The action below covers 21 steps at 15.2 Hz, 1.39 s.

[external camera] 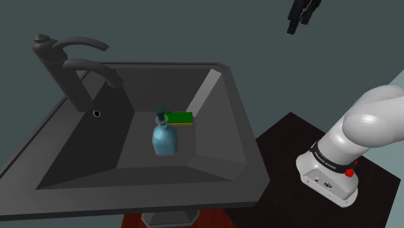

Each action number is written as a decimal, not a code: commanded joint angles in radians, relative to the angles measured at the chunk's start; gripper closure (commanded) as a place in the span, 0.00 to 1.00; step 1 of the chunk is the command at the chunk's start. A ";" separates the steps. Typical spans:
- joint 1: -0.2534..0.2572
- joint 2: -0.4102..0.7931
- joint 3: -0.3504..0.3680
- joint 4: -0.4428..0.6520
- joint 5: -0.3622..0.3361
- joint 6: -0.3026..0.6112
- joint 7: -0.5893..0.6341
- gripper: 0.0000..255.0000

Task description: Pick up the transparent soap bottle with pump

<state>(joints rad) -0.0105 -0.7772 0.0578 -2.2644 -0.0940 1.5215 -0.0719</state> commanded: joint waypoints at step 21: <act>0.059 0.332 0.419 0.014 0.182 0.310 0.521 0.00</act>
<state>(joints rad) 0.0490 -0.4746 0.4533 -2.2586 0.0871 1.8105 0.4186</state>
